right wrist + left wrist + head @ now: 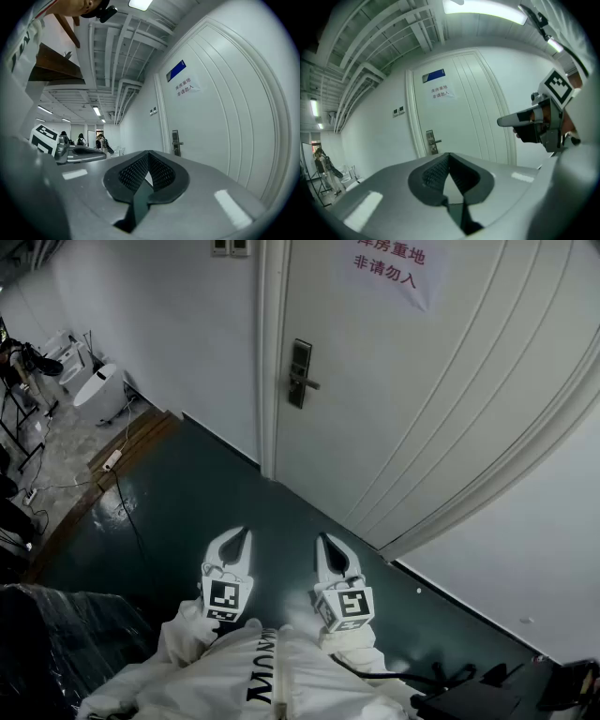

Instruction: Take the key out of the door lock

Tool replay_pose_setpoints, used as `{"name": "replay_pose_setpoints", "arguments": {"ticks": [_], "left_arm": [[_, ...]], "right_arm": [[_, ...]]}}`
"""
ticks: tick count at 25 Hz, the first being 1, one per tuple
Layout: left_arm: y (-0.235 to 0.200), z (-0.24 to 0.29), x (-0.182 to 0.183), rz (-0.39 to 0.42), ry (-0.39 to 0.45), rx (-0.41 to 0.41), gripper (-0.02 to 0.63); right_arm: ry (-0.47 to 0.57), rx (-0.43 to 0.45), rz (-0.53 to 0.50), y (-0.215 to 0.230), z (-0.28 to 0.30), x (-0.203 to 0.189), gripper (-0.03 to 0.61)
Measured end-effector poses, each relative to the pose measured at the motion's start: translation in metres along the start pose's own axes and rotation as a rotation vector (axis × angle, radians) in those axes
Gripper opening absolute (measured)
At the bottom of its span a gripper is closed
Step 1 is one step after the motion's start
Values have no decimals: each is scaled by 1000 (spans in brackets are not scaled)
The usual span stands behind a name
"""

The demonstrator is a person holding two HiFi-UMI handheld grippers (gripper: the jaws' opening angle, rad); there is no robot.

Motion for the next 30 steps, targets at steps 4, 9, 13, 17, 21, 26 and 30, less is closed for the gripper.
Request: {"name": "replay_pose_setpoints", "arguments": {"ticks": [4, 9, 13, 17, 21, 26, 30], "left_arm": [[1, 4, 1, 3, 1, 5, 0], [5, 6, 3, 8, 0, 6, 0], [11, 10, 2, 10, -5, 3, 0], [20, 16, 2, 6, -11, 4, 0], [30, 14, 3, 8, -13, 26, 0], [39, 8, -1, 9, -27, 57, 0], [36, 5, -2, 17, -34, 83, 0]], "right_arm": [[2, -1, -3, 5, 2, 0, -9], [9, 8, 3, 9, 1, 2, -9], [42, 58, 21, 9, -2, 5, -6], [29, 71, 31, 17, -5, 1, -6], [18, 82, 38, 27, -12, -4, -6], [3, 117, 46, 32, -11, -10, -6], [17, 144, 37, 32, -5, -5, -5]]}}
Point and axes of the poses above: the fingertips, and each gripper's own axes: z forward along the fingers, y to its right, x out of its top, the point moved 5 cm from there along -z, backward along the fingers, and after that the axes turned 4 degrees about y, right-handed, at the moved point
